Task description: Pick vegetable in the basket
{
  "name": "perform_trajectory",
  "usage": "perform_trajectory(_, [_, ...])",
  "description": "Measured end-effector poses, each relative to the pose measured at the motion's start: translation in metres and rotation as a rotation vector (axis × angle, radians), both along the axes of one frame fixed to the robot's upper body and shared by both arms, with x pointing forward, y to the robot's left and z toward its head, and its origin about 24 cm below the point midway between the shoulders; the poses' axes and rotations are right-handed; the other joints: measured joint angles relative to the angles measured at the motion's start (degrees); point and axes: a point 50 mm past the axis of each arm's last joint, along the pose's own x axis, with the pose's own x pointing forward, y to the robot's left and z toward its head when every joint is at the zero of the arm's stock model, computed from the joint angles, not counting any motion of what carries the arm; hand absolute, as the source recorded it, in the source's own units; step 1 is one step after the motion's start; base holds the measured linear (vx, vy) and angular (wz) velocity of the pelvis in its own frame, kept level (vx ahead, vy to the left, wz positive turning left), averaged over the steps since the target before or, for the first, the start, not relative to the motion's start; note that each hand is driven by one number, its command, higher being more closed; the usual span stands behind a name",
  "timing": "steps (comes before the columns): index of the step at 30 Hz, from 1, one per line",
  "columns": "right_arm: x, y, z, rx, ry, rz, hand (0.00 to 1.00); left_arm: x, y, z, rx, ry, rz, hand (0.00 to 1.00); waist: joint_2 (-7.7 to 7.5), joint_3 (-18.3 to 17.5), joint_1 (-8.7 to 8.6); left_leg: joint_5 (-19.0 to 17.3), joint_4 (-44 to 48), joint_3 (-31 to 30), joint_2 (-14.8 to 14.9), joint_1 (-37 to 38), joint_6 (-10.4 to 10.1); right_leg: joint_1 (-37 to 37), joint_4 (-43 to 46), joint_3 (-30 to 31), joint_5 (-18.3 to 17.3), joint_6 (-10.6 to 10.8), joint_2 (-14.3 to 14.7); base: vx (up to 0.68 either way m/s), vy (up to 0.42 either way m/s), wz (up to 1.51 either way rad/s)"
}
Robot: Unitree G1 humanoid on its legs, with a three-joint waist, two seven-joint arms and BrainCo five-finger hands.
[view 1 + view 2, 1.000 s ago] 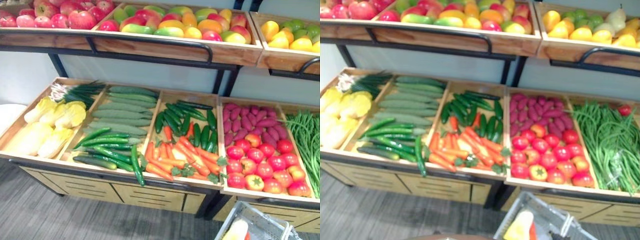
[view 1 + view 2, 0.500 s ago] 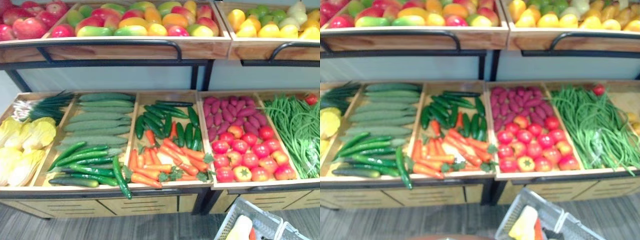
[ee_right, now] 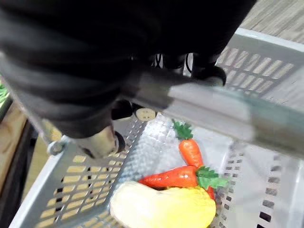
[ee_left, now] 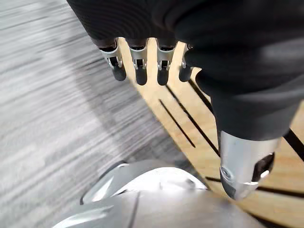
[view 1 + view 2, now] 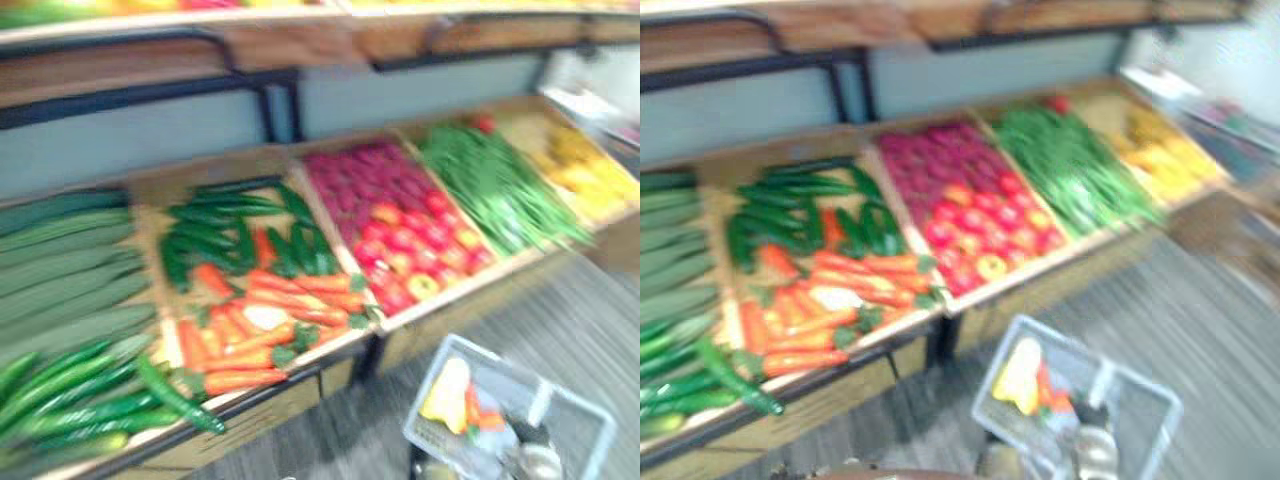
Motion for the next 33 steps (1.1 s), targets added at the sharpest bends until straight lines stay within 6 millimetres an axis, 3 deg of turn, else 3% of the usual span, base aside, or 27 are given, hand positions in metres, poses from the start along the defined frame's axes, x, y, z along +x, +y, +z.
perform_trajectory(1, [0.005, 0.001, 0.002, -0.005, -0.010, 0.014, 1.00, 0.005, 0.001, 0.002, 0.012, -0.017, -0.016, 0.00, -0.54, 0.7, -0.01, 0.4, -1.3, 3.7, -0.3, 1.4, 0.6, 0.3, 7.5, -7.5, -5.7, -2.1, -2.1, -0.24, 0.219, -2.05])
perform_trajectory(3, [0.004, 0.002, -0.001, -0.012, 0.018, 0.047, 1.00, 0.007, -0.001, 0.002, 0.012, -0.013, -0.043, 0.00, -0.58, 0.8, 0.05, 1.4, -3.0, 11.0, -0.4, 3.5, 0.7, 3.6, 16.9, -17.1, -12.6, -1.4, -4.5, -0.16, 0.179, -1.80])
perform_trajectory(6, [-0.002, 0.003, -0.006, -0.009, 0.060, 0.065, 1.00, 0.010, -0.003, 0.002, 0.009, -0.020, -0.049, 0.00, -0.51, 0.8, -0.20, 1.7, -3.5, 17.8, 0.0, 4.7, 1.1, 8.5, 19.2, -17.9, -15.3, 1.0, -6.1, -0.12, 0.054, -1.28])
perform_trajectory(9, [-0.008, 0.001, -0.010, -0.003, 0.094, 0.059, 1.00, 0.014, -0.003, 0.003, 0.009, -0.033, -0.049, 0.00, -0.33, 0.6, -0.16, 3.0, -3.6, 24.9, 1.2, 5.3, 1.0, 11.5, 14.6, -18.1, -16.0, 2.5, -6.8, -0.11, -0.142, -1.20])
perform_trajectory(11, [-0.012, -0.001, -0.011, -0.004, 0.109, 0.055, 1.00, 0.017, -0.005, 0.003, 0.009, -0.044, -0.054, 0.00, -0.58, 0.4, -0.19, 4.2, -3.6, 27.9, 1.7, 5.3, 0.6, 11.3, 10.2, -17.7, -17.6, 4.9, -5.5, -0.07, -0.234, -0.71])
perform_trajectory(13, [-0.023, -0.006, -0.016, -0.006, 0.151, 0.040, 1.00, 0.017, -0.013, 0.001, -0.012, -0.044, -0.055, 0.00, 0.48, -0.8, -0.14, 5.7, -3.3, 30.2, 3.0, 4.2, -0.2, 11.4, 0.9, -15.6, -18.3, 6.3, -0.6, -0.05, -0.313, -0.75])
perform_trajectory(14, [-0.026, -0.009, -0.016, -0.010, 0.164, 0.037, 1.00, 0.017, -0.016, 0.000, -0.021, -0.042, -0.052, 0.00, 1.74, -1.3, -0.19, 6.7, -3.4, 30.9, 4.0, 3.7, -0.2, 11.5, -1.5, -15.3, -17.4, 6.1, 1.3, -0.04, -0.241, -0.56])
perform_trajectory(19, [-0.047, -0.011, -0.022, -0.012, 0.219, 0.007, 1.00, 0.016, -0.025, -0.003, -0.031, -0.016, -0.096, 0.00, 3.89, -2.7, -0.54, 10.5, -0.3, 30.7, 8.3, 6.5, 0.0, 14.7, -6.9, -12.7, -15.9, 4.1, 6.4, -0.03, -0.159, -0.42])
perform_trajectory(21, [-0.053, -0.013, -0.023, -0.020, 0.233, 0.011, 1.00, 0.016, -0.026, -0.003, -0.027, -0.015, -0.105, 0.00, 3.40, -2.4, -0.56, 12.1, 3.4, 28.3, 10.5, 7.3, -0.4, 16.4, -8.0, -11.5, -15.6, 3.6, 7.3, -0.04, -0.095, -0.35])
perform_trajectory(22, [-0.052, -0.013, -0.023, -0.028, 0.235, 0.022, 1.00, 0.016, -0.025, -0.003, -0.020, -0.015, -0.106, 0.00, 3.60, -2.6, -0.45, 13.9, 5.7, 24.1, 11.1, 6.9, -0.9, 16.9, -8.4, -10.1, -15.3, 3.1, 7.3, -0.05, -0.059, -0.54])
perform_trajectory(23, [-0.048, -0.014, -0.021, -0.041, 0.226, 0.041, 1.00, 0.016, -0.025, -0.003, -0.015, -0.015, -0.109, 0.00, 2.91, -2.1, -0.17, 13.4, 6.4, 16.0, 9.8, 4.8, -2.8, 17.4, -8.8, -7.8, -15.3, 3.0, 6.6, -0.05, -0.044, -0.59])
perform_trajectory(24, [-0.045, -0.014, -0.020, -0.043, 0.219, 0.044, 1.00, 0.015, -0.025, -0.003, -0.014, -0.014, -0.112, 0.00, 2.84, -2.1, -0.16, 12.3, 5.0, 10.3, 7.4, 3.9, -4.0, 17.3, -8.8, -6.6, -15.3, 3.0, 6.1, -0.05, 0.011, -0.79])
perform_trajectory(25, [-0.039, -0.015, -0.018, -0.049, 0.205, 0.046, 1.00, 0.012, -0.026, -0.003, -0.015, -0.009, -0.111, 0.00, 2.71, -2.0, 0.00, 10.1, 1.1, -1.5, 1.8, 2.7, -4.8, 17.2, -8.8, -3.6, -15.2, 3.2, 5.0, -0.04, 0.055, -0.77])
perform_trajectory(27, [-0.031, -0.013, -0.016, -0.050, 0.181, 0.064, 1.00, 0.003, -0.027, -0.005, -0.014, 0.012, -0.109, 0.00, 2.72, -2.0, 1.38, 8.1, -4.9, -13.9, -4.7, 2.7, -5.4, 16.3, -9.1, 1.7, -14.3, 3.5, 4.7, -0.06, 0.170, -1.39])
perform_trajectory(28, [-0.025, -0.008, -0.015, -0.045, 0.165, 0.084, 1.00, -0.002, -0.027, -0.005, -0.012, 0.020, -0.103, 0.00, 2.79, -2.0, 1.80, 8.3, -8.2, -18.2, -6.6, 2.1, -5.6, 15.5, -9.8, 4.5, -13.7, 3.9, 5.3, -0.06, 0.204, -1.41])
perform_trajectory(30, [-0.022, -0.009, -0.014, -0.053, 0.160, 0.100, 1.00, -0.001, -0.029, -0.005, -0.009, 0.011, -0.102, 0.00, 3.58, -1.5, 2.05, 10.8, -13.5, -23.0, -7.8, 1.2, -5.6, 14.0, -10.0, 7.6, -13.4, 4.3, 6.4, -0.05, 0.174, -0.99])
perform_trajectory(31, [-0.022, -0.010, -0.013, -0.056, 0.157, 0.100, 1.00, -0.001, -0.031, -0.006, -0.012, 0.007, -0.097, 0.00, 4.07, -1.3, 2.39, 10.6, -14.7, -24.0, -7.8, 0.8, -4.6, 13.3, -10.2, 9.3, -13.0, 5.0, 7.1, -0.02, 0.219, -0.85])
perform_trajectory(32, [-0.022, -0.008, -0.014, -0.052, 0.157, 0.097, 1.00, 0.001, -0.028, -0.005, -0.005, 0.003, -0.092, 0.00, 4.09, -1.5, 2.55, 10.4, -15.6, -24.0, -8.7, 0.9, -4.8, 12.8, -11.3, 10.7, -12.3, 6.1, 6.7, 0.03, 0.228, -0.55])
perform_trajectory(33, [-0.021, -0.009, -0.012, -0.059, 0.147, 0.096, 1.00, 0.004, -0.026, -0.004, 0.004, -0.007, -0.095, 0.00, 3.19, -1.1, 2.40, 10.4, -16.4, -23.5, -10.1, 0.1, -4.7, 12.3, -13.5, 11.2, -10.5, 7.3, 5.7, 0.06, 0.270, -0.25])
